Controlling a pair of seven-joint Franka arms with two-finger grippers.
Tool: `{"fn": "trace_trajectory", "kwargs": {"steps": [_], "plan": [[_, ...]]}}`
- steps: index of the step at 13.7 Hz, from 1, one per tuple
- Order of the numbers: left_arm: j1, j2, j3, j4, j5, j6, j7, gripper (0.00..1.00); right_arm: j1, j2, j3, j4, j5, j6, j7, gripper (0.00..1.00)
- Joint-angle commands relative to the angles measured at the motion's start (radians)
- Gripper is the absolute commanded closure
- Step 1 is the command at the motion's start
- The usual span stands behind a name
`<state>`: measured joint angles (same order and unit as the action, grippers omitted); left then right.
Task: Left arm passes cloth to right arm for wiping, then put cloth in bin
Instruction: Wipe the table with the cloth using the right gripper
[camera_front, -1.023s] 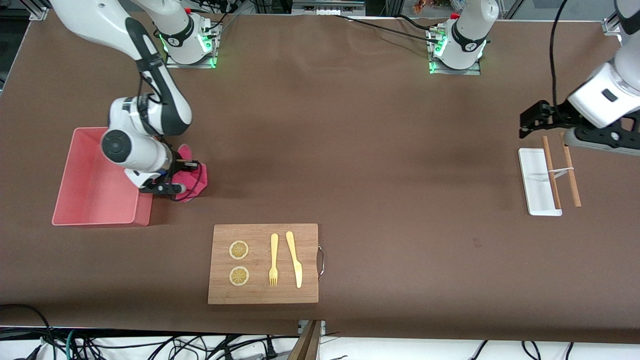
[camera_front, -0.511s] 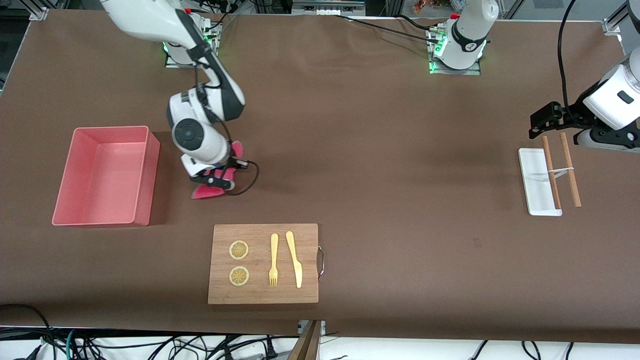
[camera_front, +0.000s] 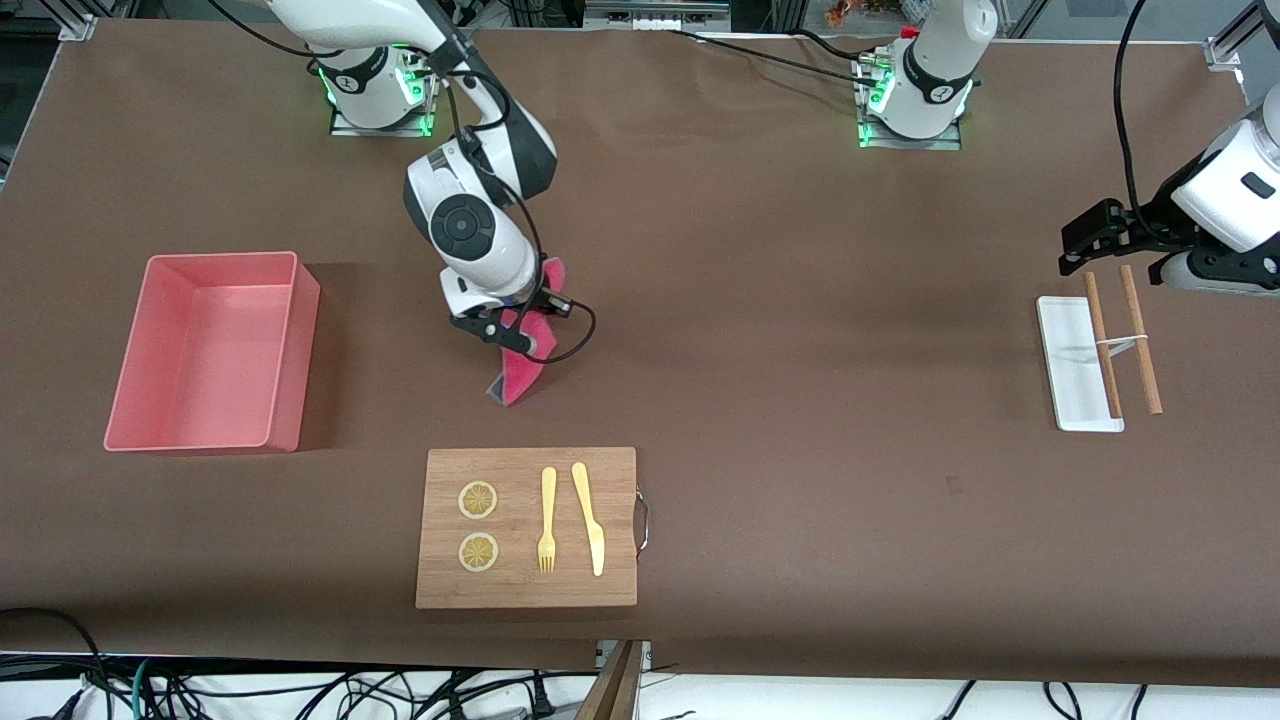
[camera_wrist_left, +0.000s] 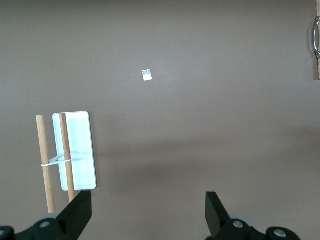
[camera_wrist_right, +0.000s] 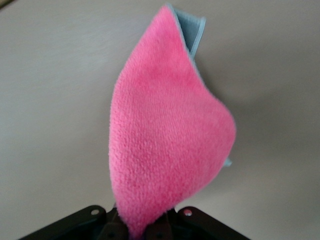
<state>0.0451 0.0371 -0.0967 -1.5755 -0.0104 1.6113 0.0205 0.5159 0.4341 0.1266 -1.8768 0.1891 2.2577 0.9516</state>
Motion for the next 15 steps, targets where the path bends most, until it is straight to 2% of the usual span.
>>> {"fn": "trace_trajectory", "kwargs": {"steps": [1,4,6,9,11,13,15], "plan": [[0.002,-0.010,-0.003,-0.003,-0.026,-0.005,-0.008,0.00,-0.008,0.006,0.002,0.053,0.041,-0.055,0.021,1.00],[0.001,-0.008,-0.003,-0.017,-0.026,-0.019,0.007,0.00,-0.042,0.012,-0.054,0.042,0.038,-0.066,0.004,1.00],[0.001,-0.011,-0.003,-0.018,-0.026,-0.025,-0.005,0.00,-0.114,0.018,-0.061,0.035,0.039,-0.119,-0.127,1.00],[0.001,-0.005,-0.003,-0.020,-0.034,-0.027,-0.005,0.00,-0.194,0.014,-0.070,-0.010,0.039,-0.110,-0.235,1.00],[0.002,-0.008,-0.003,-0.029,-0.036,-0.027,-0.005,0.00,-0.218,0.012,-0.119,-0.057,0.041,-0.077,-0.351,1.00],[0.002,-0.013,-0.003,-0.038,-0.042,-0.030,-0.005,0.00,-0.235,0.008,-0.195,-0.103,0.043,-0.041,-0.538,1.00],[0.003,-0.014,-0.003,-0.041,-0.043,-0.042,-0.005,0.00,-0.261,0.006,-0.246,-0.110,0.043,-0.043,-0.669,1.00]]}}
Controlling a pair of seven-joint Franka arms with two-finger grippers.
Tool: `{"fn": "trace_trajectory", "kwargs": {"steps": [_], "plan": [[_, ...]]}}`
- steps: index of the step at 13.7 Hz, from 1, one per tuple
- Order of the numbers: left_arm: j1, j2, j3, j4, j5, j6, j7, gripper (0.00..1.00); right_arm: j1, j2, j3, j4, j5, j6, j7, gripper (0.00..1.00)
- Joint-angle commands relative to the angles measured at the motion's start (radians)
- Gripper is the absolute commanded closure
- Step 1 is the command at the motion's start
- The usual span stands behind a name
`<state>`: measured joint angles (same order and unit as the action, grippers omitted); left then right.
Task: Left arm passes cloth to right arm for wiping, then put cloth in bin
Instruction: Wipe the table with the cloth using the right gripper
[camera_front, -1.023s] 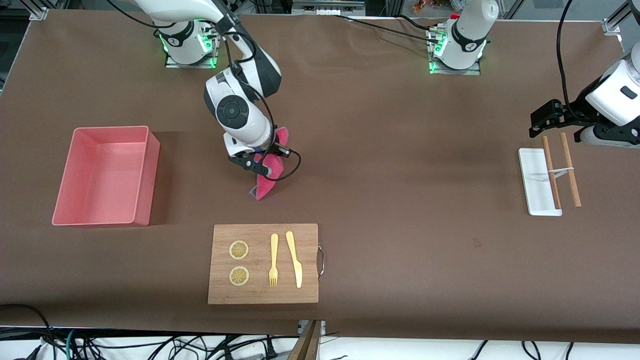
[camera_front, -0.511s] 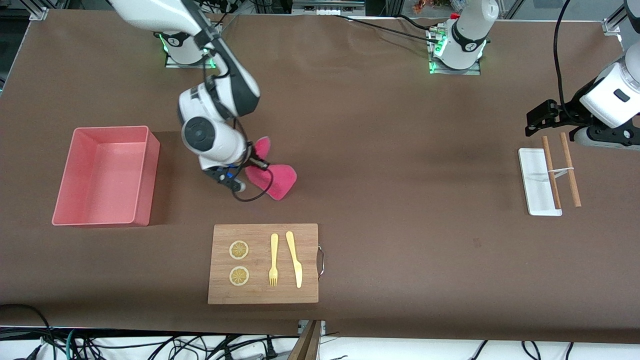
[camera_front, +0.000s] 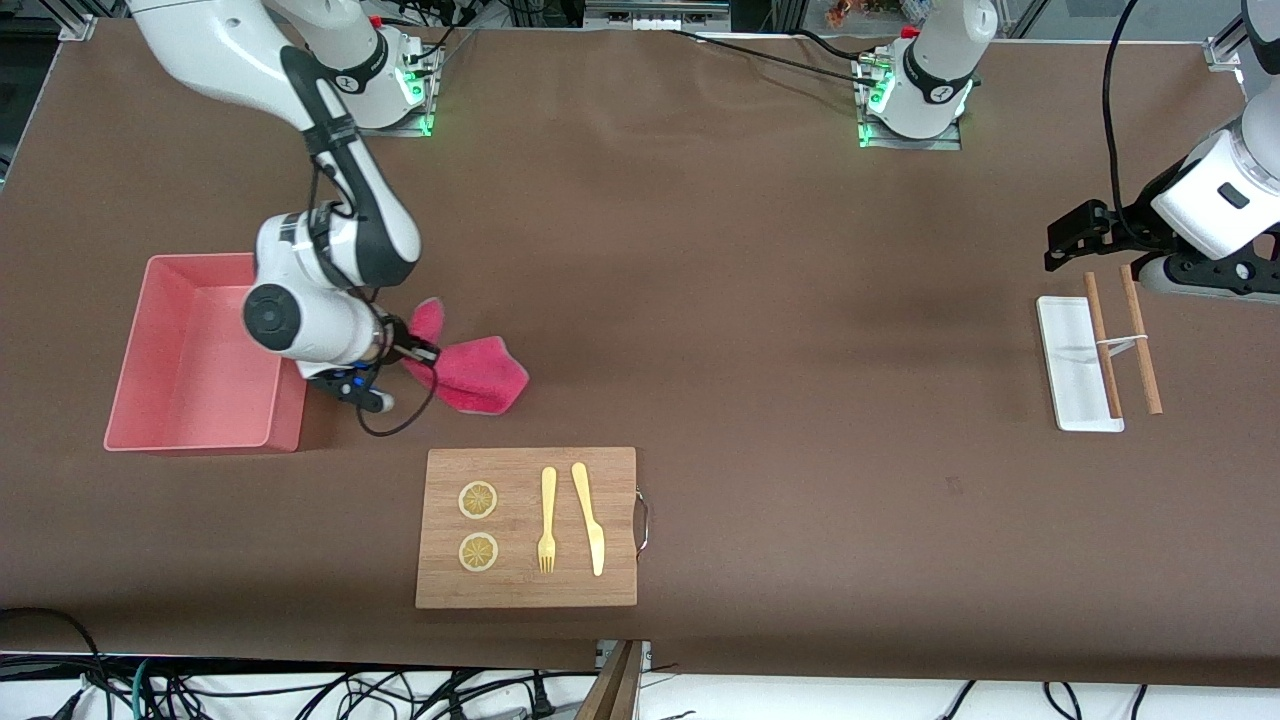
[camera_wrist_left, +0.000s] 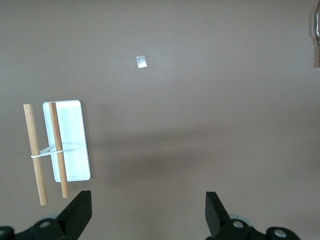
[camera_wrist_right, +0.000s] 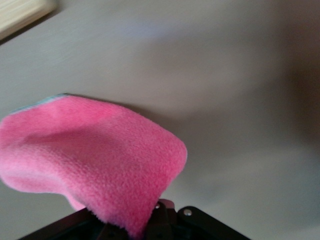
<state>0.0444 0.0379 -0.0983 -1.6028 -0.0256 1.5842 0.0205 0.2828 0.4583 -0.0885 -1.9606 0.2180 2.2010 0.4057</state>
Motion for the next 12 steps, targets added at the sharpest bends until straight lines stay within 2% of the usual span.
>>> {"fn": "trace_trajectory", "kwargs": {"steps": [1,4,6,9,12], "plan": [[0.003,-0.015,-0.001,-0.016,-0.028,-0.016,-0.005,0.00,-0.049,-0.018,-0.048,-0.026,0.014,0.011,-0.190,1.00],[0.002,-0.016,-0.003,-0.023,-0.028,-0.017,-0.008,0.00,-0.115,-0.029,-0.069,-0.024,0.014,-0.001,-0.339,1.00],[0.002,-0.024,-0.011,-0.034,-0.028,-0.012,-0.008,0.00,-0.116,-0.058,-0.089,0.001,0.011,-0.068,-0.344,1.00],[0.002,-0.050,-0.021,-0.071,-0.028,-0.003,-0.013,0.00,-0.117,-0.075,-0.121,0.119,-0.006,-0.266,-0.340,1.00],[0.002,-0.050,-0.027,-0.071,-0.028,-0.003,-0.030,0.00,-0.117,-0.093,-0.171,0.260,-0.063,-0.485,-0.347,1.00]]}}
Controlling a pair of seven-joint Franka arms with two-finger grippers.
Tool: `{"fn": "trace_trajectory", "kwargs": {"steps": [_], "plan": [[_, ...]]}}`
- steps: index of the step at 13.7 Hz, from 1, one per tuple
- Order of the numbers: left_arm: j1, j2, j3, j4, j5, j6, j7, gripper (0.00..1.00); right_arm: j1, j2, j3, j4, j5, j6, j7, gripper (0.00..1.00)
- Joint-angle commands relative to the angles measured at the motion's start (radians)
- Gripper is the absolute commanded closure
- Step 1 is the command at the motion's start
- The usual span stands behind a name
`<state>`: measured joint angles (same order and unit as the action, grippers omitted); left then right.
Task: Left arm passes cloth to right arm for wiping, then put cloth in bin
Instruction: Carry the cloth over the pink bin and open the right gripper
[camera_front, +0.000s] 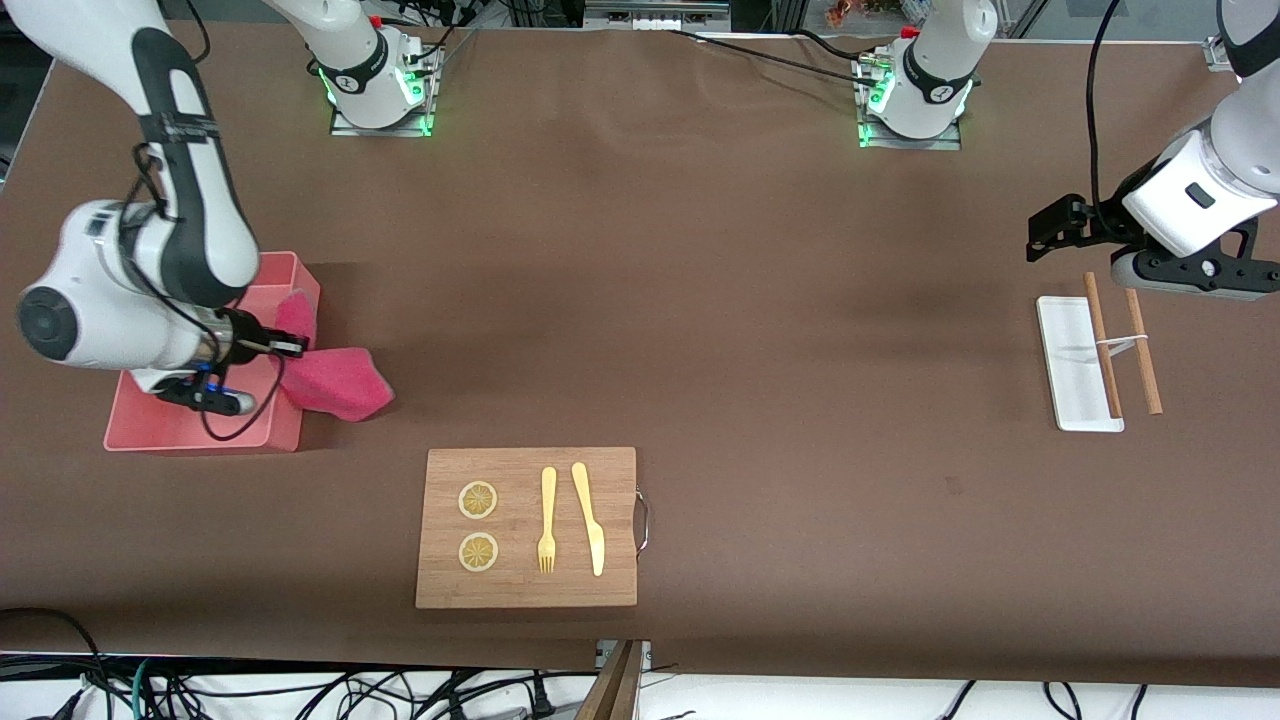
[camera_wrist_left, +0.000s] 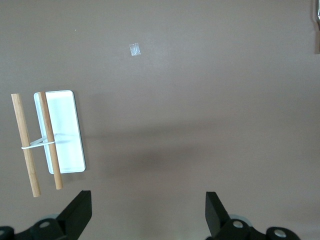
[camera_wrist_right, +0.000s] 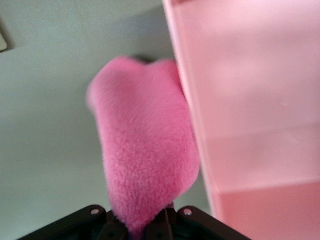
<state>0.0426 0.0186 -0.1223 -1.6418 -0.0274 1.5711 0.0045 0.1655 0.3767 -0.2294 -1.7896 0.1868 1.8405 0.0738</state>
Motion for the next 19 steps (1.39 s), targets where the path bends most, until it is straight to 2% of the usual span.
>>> {"fn": "trace_trajectory", "kwargs": {"steps": [1,3,6,10,13,15,16,17,19], "plan": [[0.002,-0.031,-0.005,-0.032,-0.026,0.010,-0.014,0.00,0.000,-0.012,-0.045,0.142,-0.053,-0.188,-0.022,1.00],[0.003,-0.032,-0.003,-0.032,-0.026,0.009,-0.014,0.00,0.000,-0.012,-0.086,0.235,-0.092,-0.285,-0.096,1.00],[0.003,-0.032,-0.003,-0.032,-0.026,0.009,-0.014,0.00,0.000,-0.019,-0.154,0.257,-0.132,-0.323,-0.199,1.00],[0.005,-0.032,-0.003,-0.032,-0.026,0.009,-0.014,0.00,0.000,-0.027,-0.200,0.190,-0.133,-0.308,-0.218,1.00],[0.006,-0.032,-0.002,-0.032,-0.026,0.009,-0.014,0.00,0.008,-0.062,-0.197,0.096,-0.133,-0.198,-0.210,1.00],[0.011,-0.031,0.000,-0.030,-0.026,0.010,-0.014,0.00,0.012,-0.061,-0.194,0.079,-0.132,-0.155,-0.203,1.00],[0.013,-0.031,0.000,-0.030,-0.026,0.010,-0.014,0.00,0.017,-0.059,-0.191,0.081,-0.132,-0.150,-0.200,0.87],[0.013,-0.031,0.000,-0.030,-0.026,0.010,-0.014,0.00,0.025,-0.059,-0.191,0.084,-0.132,-0.152,-0.195,0.78],[0.013,-0.031,0.000,-0.030,-0.026,0.010,-0.014,0.00,0.055,-0.059,-0.188,0.096,-0.130,-0.156,-0.152,0.51]]}}
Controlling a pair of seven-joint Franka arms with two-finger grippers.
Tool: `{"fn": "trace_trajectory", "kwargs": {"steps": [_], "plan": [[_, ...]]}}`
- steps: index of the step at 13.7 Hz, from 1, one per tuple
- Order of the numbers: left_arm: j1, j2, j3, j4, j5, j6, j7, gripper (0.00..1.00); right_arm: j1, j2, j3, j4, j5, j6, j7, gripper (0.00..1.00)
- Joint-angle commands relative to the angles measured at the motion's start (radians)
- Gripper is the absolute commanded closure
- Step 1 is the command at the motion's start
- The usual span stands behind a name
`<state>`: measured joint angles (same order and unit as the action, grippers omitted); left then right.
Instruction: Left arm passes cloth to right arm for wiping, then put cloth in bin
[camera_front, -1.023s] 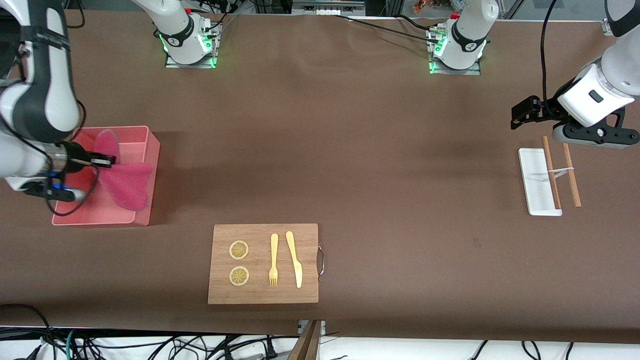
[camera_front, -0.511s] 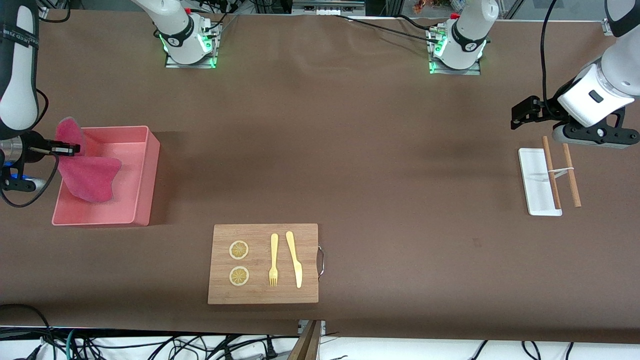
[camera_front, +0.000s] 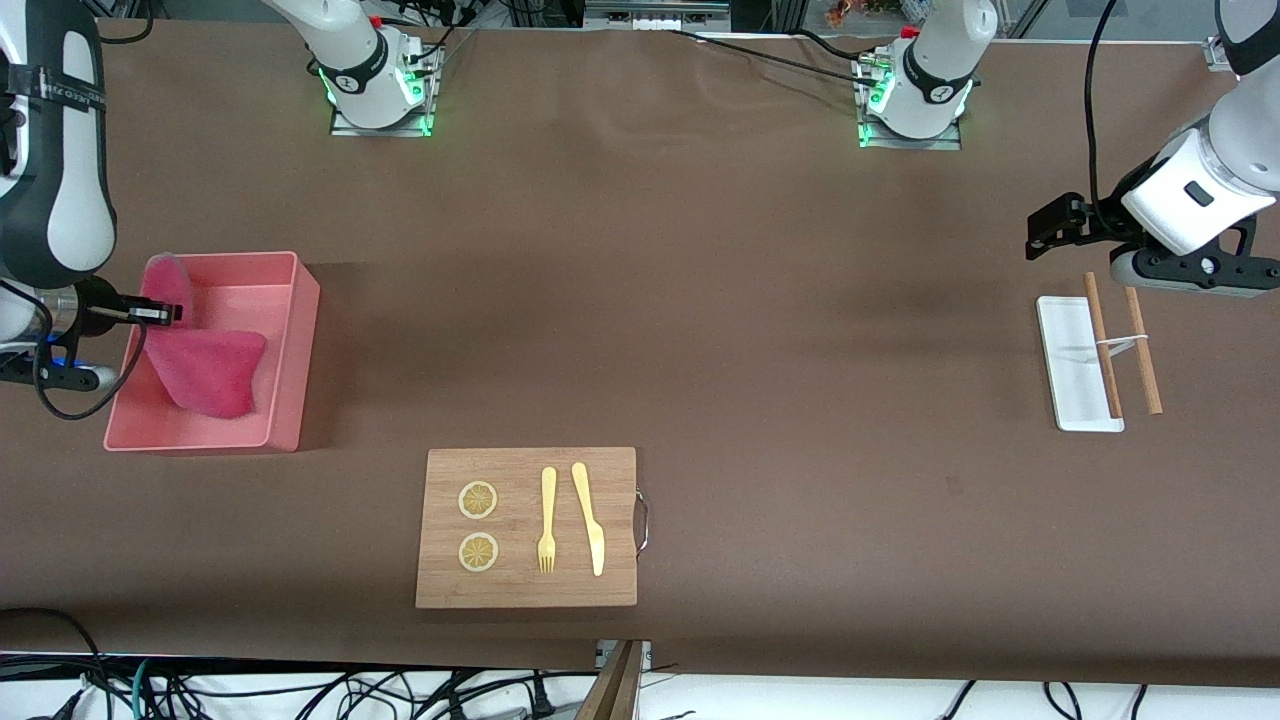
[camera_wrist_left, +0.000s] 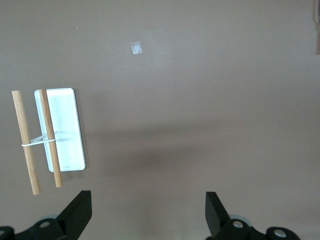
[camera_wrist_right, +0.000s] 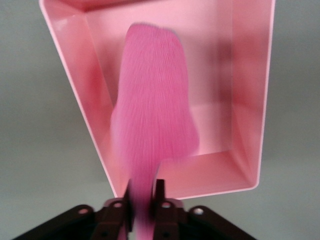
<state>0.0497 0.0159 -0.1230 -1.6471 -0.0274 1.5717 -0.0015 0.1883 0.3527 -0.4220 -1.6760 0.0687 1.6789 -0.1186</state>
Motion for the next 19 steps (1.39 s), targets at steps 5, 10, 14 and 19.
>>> {"fn": "trace_trajectory", "kwargs": {"steps": [5,10,14,19], "plan": [[0.006,-0.028,0.000,-0.025,-0.025,0.010,-0.006,0.00,0.043,-0.031,0.006,0.088,-0.007,-0.031,0.031,0.00],[0.004,-0.027,-0.003,-0.025,-0.025,0.010,-0.006,0.00,0.074,-0.027,0.022,0.247,0.006,-0.144,0.039,0.00],[0.004,-0.027,-0.003,-0.023,-0.014,0.010,0.004,0.00,0.089,-0.135,0.048,0.263,0.017,-0.234,0.037,0.00],[0.004,-0.028,-0.003,-0.020,-0.012,0.002,0.009,0.00,0.070,-0.334,0.115,0.055,-0.018,-0.171,0.048,0.00]]}}
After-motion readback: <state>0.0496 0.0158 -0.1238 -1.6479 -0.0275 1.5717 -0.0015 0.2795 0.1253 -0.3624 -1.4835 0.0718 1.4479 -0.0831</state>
